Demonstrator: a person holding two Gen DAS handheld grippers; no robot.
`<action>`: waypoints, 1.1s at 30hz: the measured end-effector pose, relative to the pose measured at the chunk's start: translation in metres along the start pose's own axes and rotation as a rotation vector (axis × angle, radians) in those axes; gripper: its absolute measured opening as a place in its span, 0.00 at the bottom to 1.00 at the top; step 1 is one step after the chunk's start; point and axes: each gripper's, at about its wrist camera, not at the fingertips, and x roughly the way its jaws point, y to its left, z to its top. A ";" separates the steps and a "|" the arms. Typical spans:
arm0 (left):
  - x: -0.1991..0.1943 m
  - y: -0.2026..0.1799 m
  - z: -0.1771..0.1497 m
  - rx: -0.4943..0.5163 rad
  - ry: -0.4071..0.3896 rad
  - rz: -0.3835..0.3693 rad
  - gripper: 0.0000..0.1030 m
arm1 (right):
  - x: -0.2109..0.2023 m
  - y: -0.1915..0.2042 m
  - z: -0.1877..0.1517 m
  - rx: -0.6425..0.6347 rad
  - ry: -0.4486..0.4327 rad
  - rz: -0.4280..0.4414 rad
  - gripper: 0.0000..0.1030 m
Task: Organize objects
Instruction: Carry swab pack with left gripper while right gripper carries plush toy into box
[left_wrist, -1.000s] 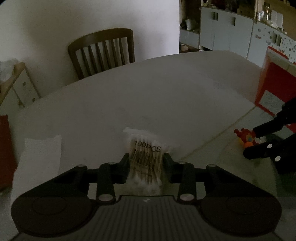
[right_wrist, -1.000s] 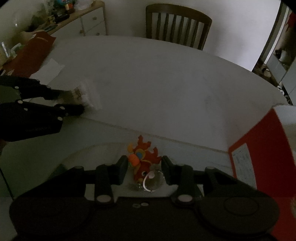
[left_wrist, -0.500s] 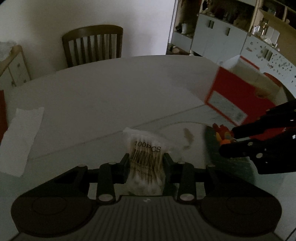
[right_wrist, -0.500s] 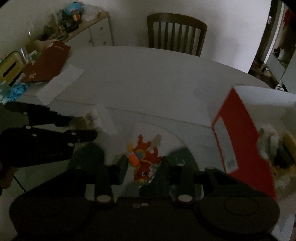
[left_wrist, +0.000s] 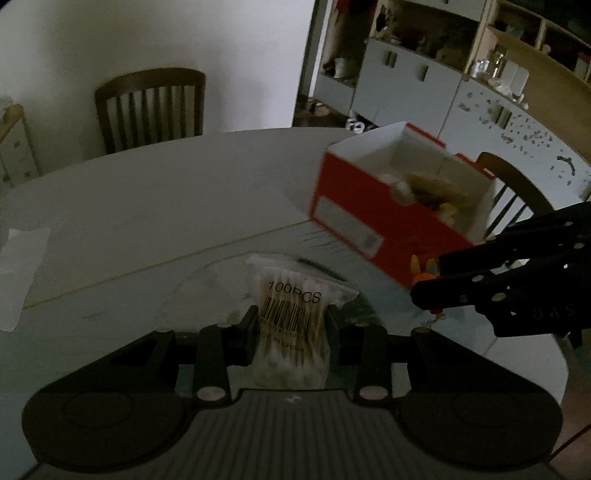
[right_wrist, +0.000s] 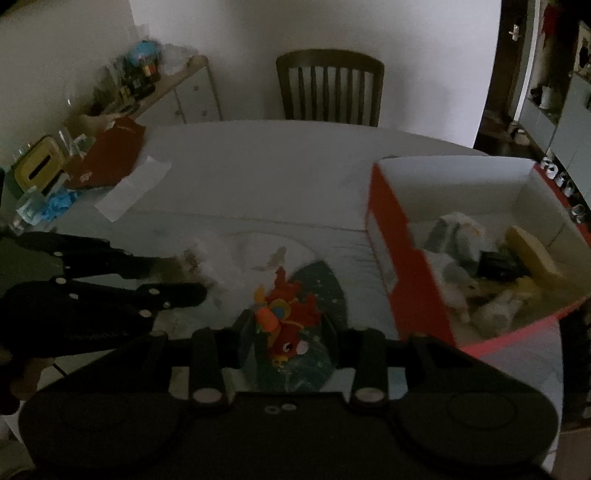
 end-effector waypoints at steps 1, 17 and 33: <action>0.000 -0.007 0.002 0.002 -0.002 -0.005 0.35 | -0.005 -0.005 -0.001 0.003 -0.005 0.003 0.37; 0.029 -0.115 0.053 0.079 -0.044 -0.050 0.35 | -0.048 -0.108 0.007 0.059 -0.077 -0.043 0.37; 0.104 -0.186 0.109 0.167 -0.025 0.016 0.35 | -0.022 -0.208 0.045 0.096 -0.122 -0.136 0.37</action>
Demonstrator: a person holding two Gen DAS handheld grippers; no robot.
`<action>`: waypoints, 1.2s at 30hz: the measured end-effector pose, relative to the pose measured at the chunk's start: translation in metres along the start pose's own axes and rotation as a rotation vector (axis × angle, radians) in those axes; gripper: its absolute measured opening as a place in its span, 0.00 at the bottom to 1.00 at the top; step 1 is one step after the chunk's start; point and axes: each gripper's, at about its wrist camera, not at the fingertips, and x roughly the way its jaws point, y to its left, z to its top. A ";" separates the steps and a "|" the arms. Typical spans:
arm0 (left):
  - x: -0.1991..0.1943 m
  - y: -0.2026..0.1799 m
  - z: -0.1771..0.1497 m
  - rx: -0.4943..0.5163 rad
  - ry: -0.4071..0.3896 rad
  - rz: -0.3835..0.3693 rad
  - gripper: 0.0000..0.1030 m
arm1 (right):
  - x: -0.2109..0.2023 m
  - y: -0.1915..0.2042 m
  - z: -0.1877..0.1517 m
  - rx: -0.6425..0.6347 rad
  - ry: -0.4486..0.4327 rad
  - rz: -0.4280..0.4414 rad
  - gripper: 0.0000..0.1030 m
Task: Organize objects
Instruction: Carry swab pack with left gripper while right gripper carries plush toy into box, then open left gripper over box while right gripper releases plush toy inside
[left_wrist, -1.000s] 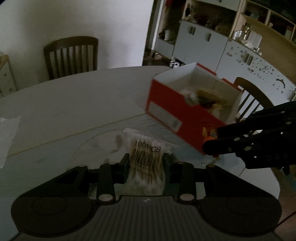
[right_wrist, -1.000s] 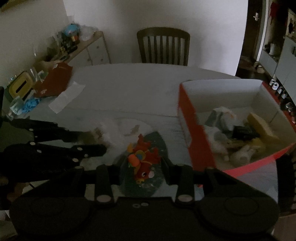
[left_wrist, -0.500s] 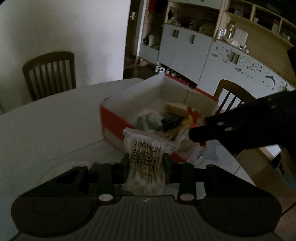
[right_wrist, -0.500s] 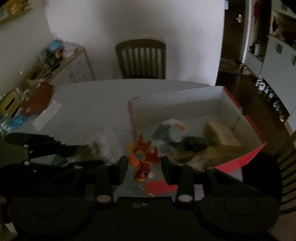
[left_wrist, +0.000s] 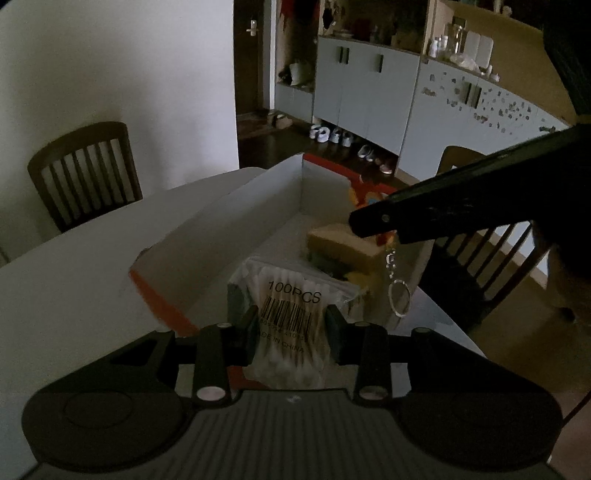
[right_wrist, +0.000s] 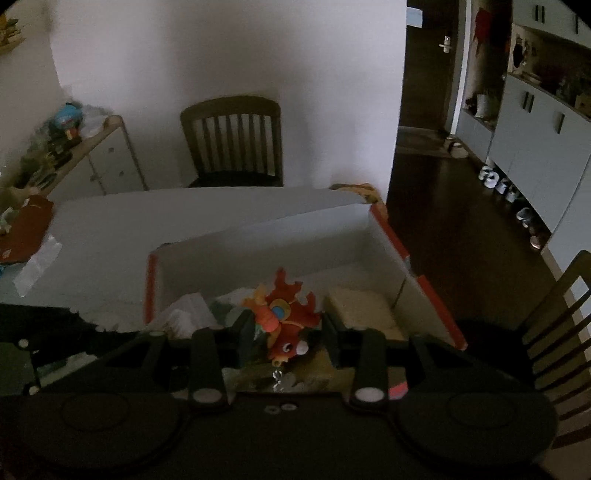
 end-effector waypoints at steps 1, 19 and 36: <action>0.005 -0.002 0.002 0.005 0.002 0.005 0.35 | 0.004 -0.004 0.002 0.006 0.003 -0.002 0.37; 0.073 -0.018 0.017 0.041 0.113 0.052 0.35 | 0.075 -0.032 -0.003 0.051 0.136 0.004 0.38; 0.090 -0.014 0.010 0.022 0.159 0.017 0.61 | 0.083 -0.037 -0.010 0.067 0.162 -0.003 0.55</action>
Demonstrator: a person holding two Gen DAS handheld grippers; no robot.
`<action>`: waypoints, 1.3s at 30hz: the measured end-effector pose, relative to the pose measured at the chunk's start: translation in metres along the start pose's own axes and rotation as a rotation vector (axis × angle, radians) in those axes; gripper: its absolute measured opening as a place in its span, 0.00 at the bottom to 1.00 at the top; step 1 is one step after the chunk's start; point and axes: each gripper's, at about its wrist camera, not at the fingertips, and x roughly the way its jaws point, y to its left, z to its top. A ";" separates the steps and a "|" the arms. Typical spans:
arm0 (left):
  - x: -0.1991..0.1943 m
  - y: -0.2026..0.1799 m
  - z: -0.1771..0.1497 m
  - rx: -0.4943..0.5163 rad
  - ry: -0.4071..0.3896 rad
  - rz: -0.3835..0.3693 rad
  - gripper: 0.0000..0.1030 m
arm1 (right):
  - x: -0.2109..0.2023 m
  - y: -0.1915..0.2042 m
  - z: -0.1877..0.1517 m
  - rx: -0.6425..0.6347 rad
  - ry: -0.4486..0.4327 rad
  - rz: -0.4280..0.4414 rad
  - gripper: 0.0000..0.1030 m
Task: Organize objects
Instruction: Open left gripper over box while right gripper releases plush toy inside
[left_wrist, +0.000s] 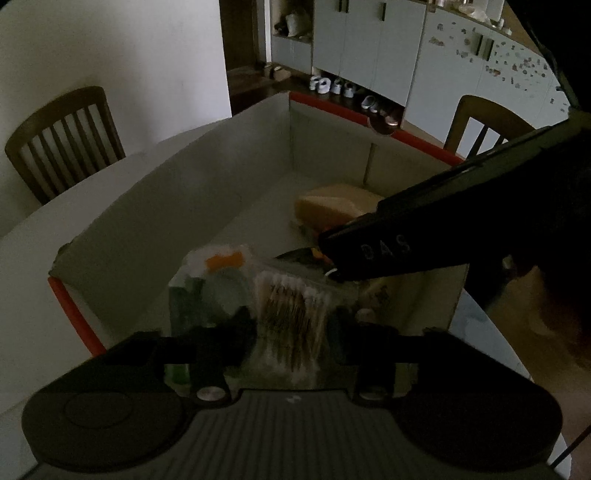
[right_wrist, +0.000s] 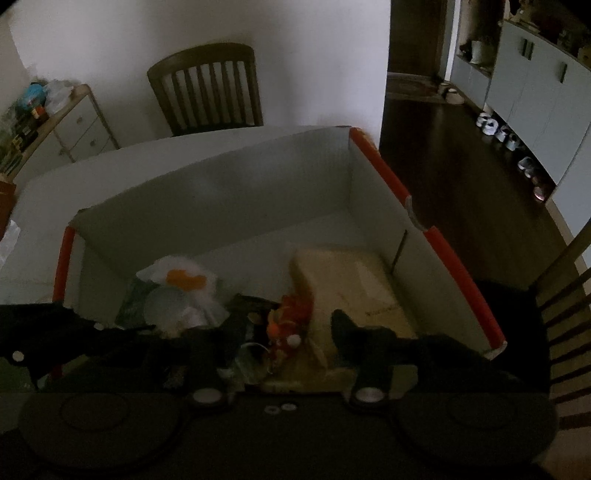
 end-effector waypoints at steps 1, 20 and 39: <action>-0.002 0.000 -0.001 -0.002 -0.012 0.003 0.68 | -0.001 0.000 0.000 0.003 -0.002 0.005 0.57; -0.055 0.019 -0.018 -0.068 -0.150 -0.067 0.69 | -0.069 0.003 -0.015 -0.015 -0.113 0.053 0.79; -0.119 0.045 -0.047 -0.099 -0.278 -0.058 0.84 | -0.147 0.036 -0.059 -0.064 -0.262 0.117 0.99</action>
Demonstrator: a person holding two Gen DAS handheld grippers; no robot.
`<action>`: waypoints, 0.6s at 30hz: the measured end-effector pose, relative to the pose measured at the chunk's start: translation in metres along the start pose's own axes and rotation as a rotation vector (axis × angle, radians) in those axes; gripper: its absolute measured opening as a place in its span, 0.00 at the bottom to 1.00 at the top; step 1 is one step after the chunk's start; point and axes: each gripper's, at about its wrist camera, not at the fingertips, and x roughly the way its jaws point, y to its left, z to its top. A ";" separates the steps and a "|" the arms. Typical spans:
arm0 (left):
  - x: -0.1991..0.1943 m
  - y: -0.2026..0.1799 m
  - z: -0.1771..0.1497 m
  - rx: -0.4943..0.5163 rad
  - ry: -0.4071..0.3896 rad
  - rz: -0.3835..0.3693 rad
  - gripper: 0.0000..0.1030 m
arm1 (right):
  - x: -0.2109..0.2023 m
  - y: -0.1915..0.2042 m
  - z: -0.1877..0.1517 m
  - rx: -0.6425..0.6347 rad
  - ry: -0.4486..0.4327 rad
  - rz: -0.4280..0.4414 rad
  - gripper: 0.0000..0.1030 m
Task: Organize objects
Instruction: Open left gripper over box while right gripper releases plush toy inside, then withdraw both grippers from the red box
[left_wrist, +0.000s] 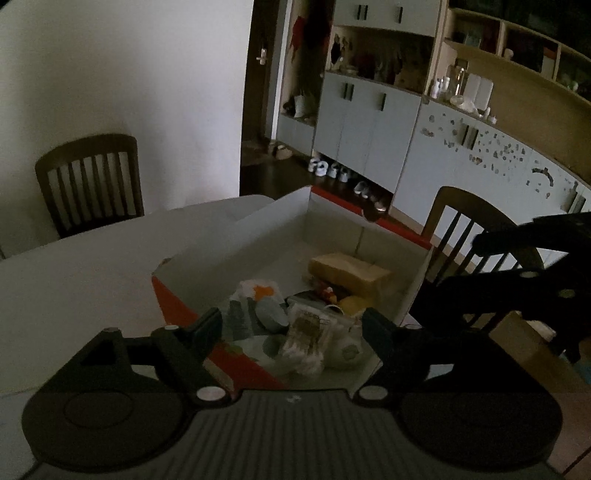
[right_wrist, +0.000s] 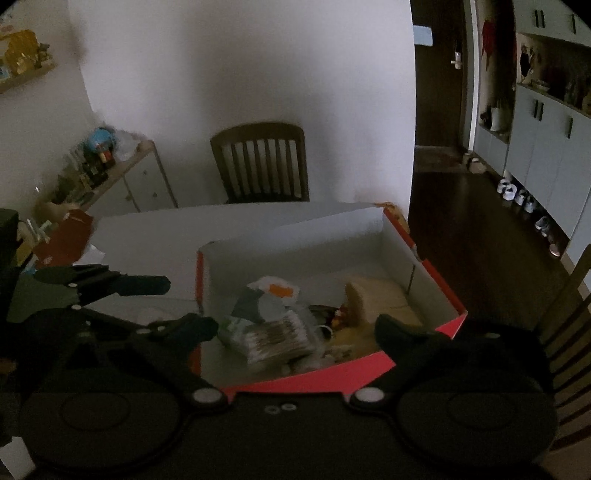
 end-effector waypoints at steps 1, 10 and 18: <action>-0.003 0.002 -0.001 -0.002 -0.005 0.000 0.85 | -0.003 0.002 -0.001 0.001 -0.008 0.002 0.99; -0.025 0.004 -0.005 -0.018 -0.059 -0.008 1.00 | -0.025 0.014 -0.016 0.001 -0.044 -0.004 0.99; -0.042 -0.003 -0.013 0.002 -0.079 0.003 1.00 | -0.042 0.016 -0.030 0.026 -0.061 -0.003 0.99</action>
